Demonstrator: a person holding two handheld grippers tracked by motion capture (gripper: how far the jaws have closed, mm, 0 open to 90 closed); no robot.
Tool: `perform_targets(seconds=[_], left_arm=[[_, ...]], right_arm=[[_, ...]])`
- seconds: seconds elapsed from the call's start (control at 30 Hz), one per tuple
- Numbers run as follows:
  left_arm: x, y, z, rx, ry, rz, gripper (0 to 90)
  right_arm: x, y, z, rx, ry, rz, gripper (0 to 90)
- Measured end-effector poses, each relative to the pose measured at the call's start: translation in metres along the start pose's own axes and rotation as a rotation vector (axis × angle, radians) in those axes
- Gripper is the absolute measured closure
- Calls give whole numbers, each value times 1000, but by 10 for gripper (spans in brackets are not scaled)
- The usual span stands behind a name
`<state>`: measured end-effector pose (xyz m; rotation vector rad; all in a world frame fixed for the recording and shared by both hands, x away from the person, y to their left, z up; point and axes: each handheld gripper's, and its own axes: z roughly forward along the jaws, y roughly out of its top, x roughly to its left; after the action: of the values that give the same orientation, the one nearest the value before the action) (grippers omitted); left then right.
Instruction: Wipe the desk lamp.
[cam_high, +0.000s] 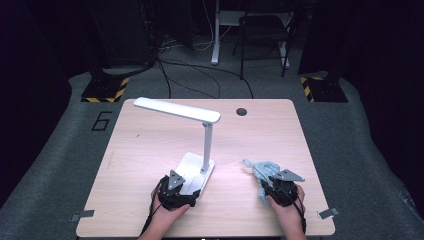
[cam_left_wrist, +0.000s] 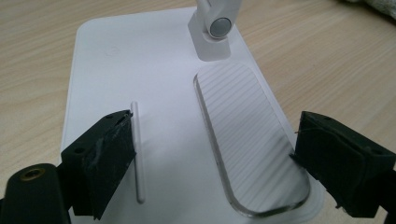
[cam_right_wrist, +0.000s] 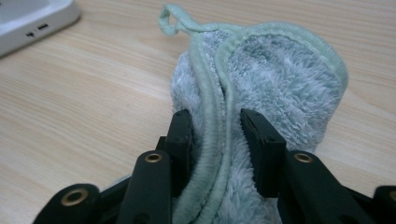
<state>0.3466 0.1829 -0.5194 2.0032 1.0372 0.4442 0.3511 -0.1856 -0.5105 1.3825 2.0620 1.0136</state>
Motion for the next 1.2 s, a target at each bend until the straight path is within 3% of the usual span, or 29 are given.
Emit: perform_targets(seconds=[0.03,0.1,0.17,0.27,0.43,0.57,0.73,0.87,0.97,1.07,1.1,1.2], left_arm=[[2,0,-2,4,-15,-9,122],[5,-1,-5,-4,-25,-16,214],[8,-2,-6,-8,-45,-19,222],[7,-4,-7,-11,-44,1,216],[3,-6,-6,-35,-32,-12,217],[-3,-6,-5,-36,-28,-17,235],[-4,-5,-6,-27,-50,-14,234],[-9,-5,-5,-25,-66,-2,235],[-13,-5,-5,-17,-93,39,237],[-20,-5,-4,-2,-79,91,235],[-20,-5,-3,-13,-72,91,234],[-20,-5,-3,-12,-76,88,236]], right_arm=[[1,1,-1,-1,11,2,664],[7,3,-3,-22,39,6,666],[20,8,-7,-67,82,14,664],[29,11,-7,-82,110,-3,663],[54,17,-5,-85,168,-42,657],[72,23,1,-65,224,-38,652],[84,24,8,-26,232,-103,651],[87,27,22,-8,244,-69,651],[86,30,27,-11,247,-35,650],[84,34,35,-15,246,-5,645],[85,35,38,-22,242,15,643],[89,38,47,-29,220,14,633]])
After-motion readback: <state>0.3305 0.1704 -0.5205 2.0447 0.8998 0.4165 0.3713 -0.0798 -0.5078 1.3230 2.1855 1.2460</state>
